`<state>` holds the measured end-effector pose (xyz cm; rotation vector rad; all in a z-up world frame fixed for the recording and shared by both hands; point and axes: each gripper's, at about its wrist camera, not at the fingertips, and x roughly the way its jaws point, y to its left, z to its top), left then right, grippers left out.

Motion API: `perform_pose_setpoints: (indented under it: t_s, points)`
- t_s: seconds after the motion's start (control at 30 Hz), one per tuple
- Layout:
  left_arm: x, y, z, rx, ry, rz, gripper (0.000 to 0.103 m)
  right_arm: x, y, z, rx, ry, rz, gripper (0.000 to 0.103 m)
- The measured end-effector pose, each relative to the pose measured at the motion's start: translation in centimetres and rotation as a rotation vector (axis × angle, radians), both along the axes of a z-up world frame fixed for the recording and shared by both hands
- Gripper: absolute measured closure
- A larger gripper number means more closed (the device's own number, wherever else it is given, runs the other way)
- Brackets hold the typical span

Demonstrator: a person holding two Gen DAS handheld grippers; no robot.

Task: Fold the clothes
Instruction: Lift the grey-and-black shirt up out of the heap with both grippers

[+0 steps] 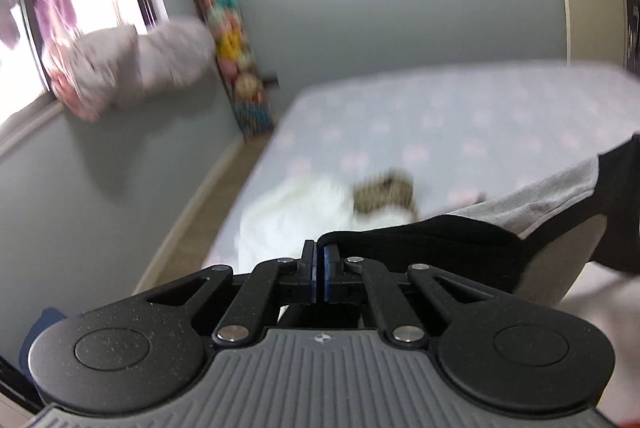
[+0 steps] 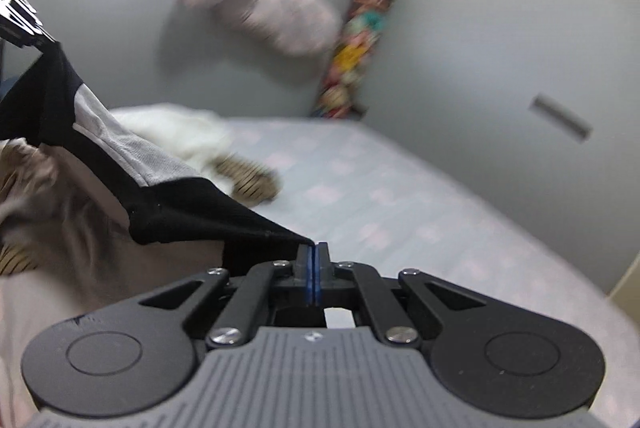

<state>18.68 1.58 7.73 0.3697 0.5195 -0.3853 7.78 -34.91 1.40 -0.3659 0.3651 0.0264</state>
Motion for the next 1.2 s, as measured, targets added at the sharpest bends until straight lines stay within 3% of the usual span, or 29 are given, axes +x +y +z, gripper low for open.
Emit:
perform_pose_setpoints:
  t_s: [0.17,0.3,0.53,0.73,1.03,1.2]
  points:
    - [-3.9,-2.0,7.7,-0.092,-0.154,-0.053,0.101,-4.3,-2.7,7.2,0.003,-0.172,-0.085,0.102]
    - [-6.8,-3.9,12.4,-0.159,-0.22,-0.103,0.101,-8.4,-4.7,12.0,0.022,-0.273,-0.143,0.102]
    - [-12.0,-6.1,16.9,-0.251,-0.317,-0.199,0.102,-17.5,-6.3,18.0,-0.031,-0.442,-0.235,0.102]
    - [-15.2,-6.6,18.5,-0.33,-0.329,-0.262,0.102,-25.1,-7.0,21.9,-0.041,-0.526,-0.302,0.102]
    - [-19.0,-6.2,16.3,-0.358,-0.315,-0.35,0.102,-33.6,-6.9,21.4,-0.006,-0.567,-0.363,0.101]
    - [-19.2,-6.6,16.7,-0.352,-0.324,-0.355,0.102,-34.2,-6.9,21.4,-0.005,-0.581,-0.369,0.101]
